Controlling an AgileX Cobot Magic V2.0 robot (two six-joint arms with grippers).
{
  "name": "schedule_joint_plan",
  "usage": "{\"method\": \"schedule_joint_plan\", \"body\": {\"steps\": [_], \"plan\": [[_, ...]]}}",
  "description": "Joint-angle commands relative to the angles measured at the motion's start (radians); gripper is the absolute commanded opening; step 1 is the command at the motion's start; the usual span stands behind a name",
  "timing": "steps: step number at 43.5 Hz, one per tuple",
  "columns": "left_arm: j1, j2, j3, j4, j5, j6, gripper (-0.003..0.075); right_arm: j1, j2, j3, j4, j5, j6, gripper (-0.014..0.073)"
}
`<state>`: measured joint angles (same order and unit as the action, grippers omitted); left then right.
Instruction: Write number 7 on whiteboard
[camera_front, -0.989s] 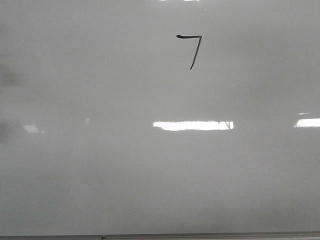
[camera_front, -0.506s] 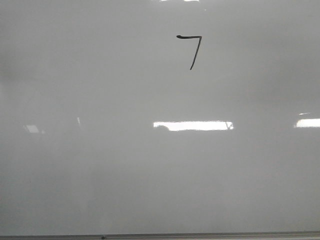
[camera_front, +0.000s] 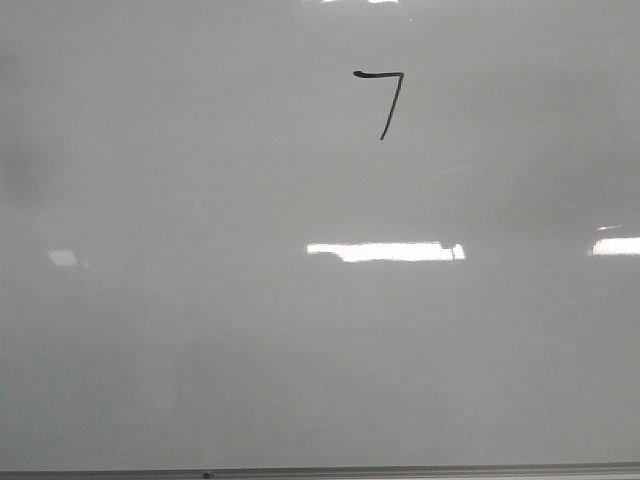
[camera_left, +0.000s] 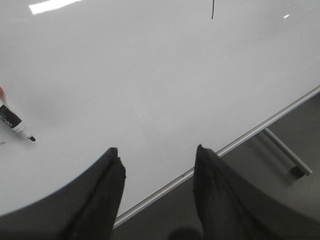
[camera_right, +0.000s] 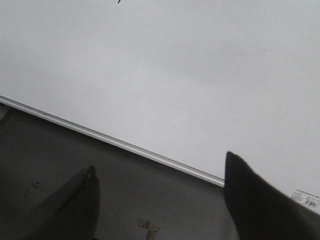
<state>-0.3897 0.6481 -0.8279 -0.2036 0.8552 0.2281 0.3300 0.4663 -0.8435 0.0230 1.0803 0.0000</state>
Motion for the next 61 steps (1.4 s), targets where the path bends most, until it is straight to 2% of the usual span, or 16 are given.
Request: {"method": "schedule_joint_plan", "body": {"steps": [1,4,12,18,27,51,55,61], "plan": [[-0.008,0.000,-0.030,-0.021,-0.064,0.000,0.0239,-0.008,0.008,-0.018,-0.009,-0.075,0.000,0.0500],[-0.008,0.000,-0.030,-0.021,-0.064,0.000,0.0162,-0.008,0.008,-0.018,-0.009,-0.075,0.000,0.0401],[-0.008,0.000,-0.030,-0.021,-0.066,0.000,-0.0013,-0.008,0.008,-0.018,-0.009,-0.075,0.000,0.0045],[-0.008,0.000,-0.030,-0.021,-0.076,-0.018,-0.0021,-0.008,0.008,-0.018,-0.009,-0.075,0.000,-0.0122],[-0.008,0.000,-0.030,-0.019,-0.118,-0.041,-0.0020,-0.008,0.008,-0.018,-0.010,-0.071,0.000,-0.0118],[-0.008,-0.013,-0.027,-0.021,-0.119,-0.041,-0.0021,-0.008,0.008,-0.018,-0.010,-0.067,0.000,-0.0118],[0.046,-0.047,-0.021,0.036,-0.135,0.025,-0.0021,-0.008,0.008,-0.018,-0.010,-0.066,0.000,-0.0118],[0.158,-0.148,0.060,0.098,-0.220,0.025,-0.0021,-0.008,0.008,-0.018,-0.010,-0.066,0.000,-0.0118]]}}
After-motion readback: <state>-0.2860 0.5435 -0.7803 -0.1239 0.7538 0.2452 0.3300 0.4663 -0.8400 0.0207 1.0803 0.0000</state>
